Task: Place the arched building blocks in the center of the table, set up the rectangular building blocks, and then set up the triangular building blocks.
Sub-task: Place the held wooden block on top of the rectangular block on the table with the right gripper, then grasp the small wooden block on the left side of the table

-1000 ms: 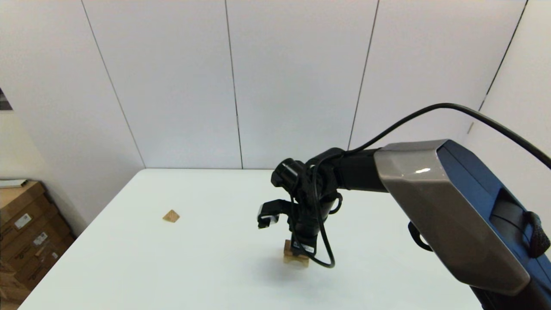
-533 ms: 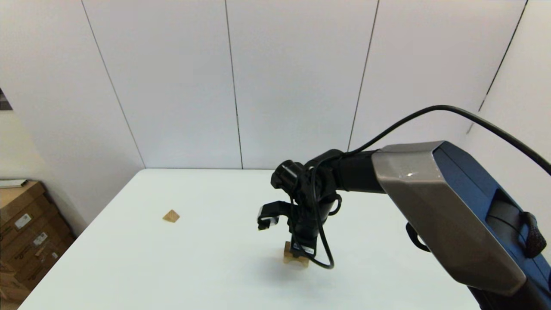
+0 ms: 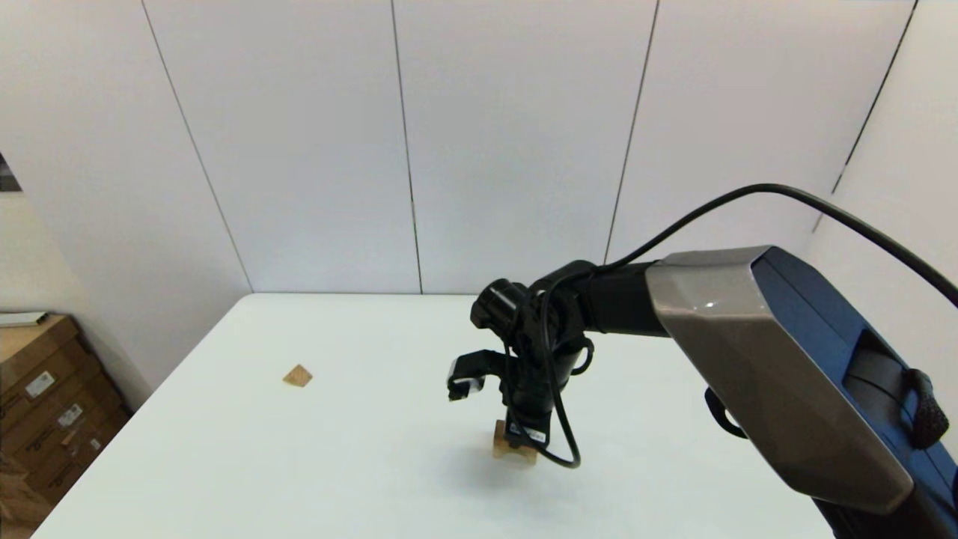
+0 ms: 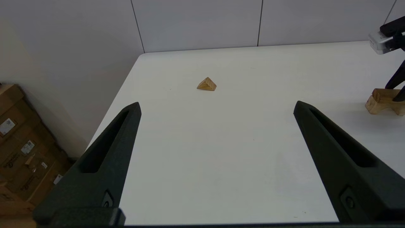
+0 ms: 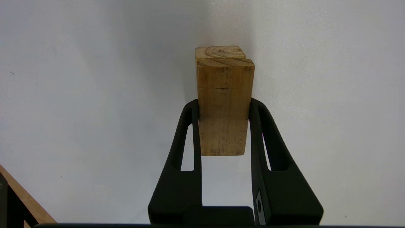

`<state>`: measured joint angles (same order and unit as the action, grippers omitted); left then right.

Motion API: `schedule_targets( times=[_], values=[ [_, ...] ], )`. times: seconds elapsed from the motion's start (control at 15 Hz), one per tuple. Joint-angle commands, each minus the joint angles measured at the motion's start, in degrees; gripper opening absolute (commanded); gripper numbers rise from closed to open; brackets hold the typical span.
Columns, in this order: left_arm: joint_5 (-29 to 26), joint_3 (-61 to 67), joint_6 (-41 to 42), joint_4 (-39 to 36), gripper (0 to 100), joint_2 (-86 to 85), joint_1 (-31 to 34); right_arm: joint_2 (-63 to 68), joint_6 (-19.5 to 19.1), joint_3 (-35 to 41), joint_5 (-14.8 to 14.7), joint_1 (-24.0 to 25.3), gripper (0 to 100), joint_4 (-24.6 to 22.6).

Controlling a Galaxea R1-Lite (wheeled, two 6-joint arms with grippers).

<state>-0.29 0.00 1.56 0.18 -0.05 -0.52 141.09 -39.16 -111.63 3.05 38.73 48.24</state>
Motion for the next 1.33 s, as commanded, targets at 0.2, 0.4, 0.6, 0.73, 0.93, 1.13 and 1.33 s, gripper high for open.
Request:
schedule_targets(
  times=[0.2,0.4,0.6,0.73,0.93,1.13,1.33],
  values=[
    [0.0,0.0,0.0,0.0,100,0.0,0.0,-0.1,-0.2,0.0,0.1,-0.1,100,0.4],
    [0.0,0.0,0.0,0.0,100,0.0,0.0,-0.2,-0.1,0.0,0.1,-0.1,100,0.3],
    [-0.1,0.0,0.0,0.0,100,0.0,0.0,-0.3,-0.1,0.0,0.1,-0.1,100,0.3],
    [0.0,0.0,0.0,0.0,100,0.0,0.0,-1.5,0.0,0.1,0.1,-0.4,100,0.5],
    [0.0,0.0,0.0,0.0,100,0.0,0.0,-11.5,-0.2,0.1,0.2,-3.2,100,3.0],
    [0.0,0.0,0.0,0.0,100,0.0,0.0,-25.5,2.0,0.5,-0.1,-8.3,100,8.8],
    [0.0,0.0,0.0,0.0,100,0.0,0.0,-40.5,8.7,6.0,-2.3,-15.0,100,13.0]
  ],
)
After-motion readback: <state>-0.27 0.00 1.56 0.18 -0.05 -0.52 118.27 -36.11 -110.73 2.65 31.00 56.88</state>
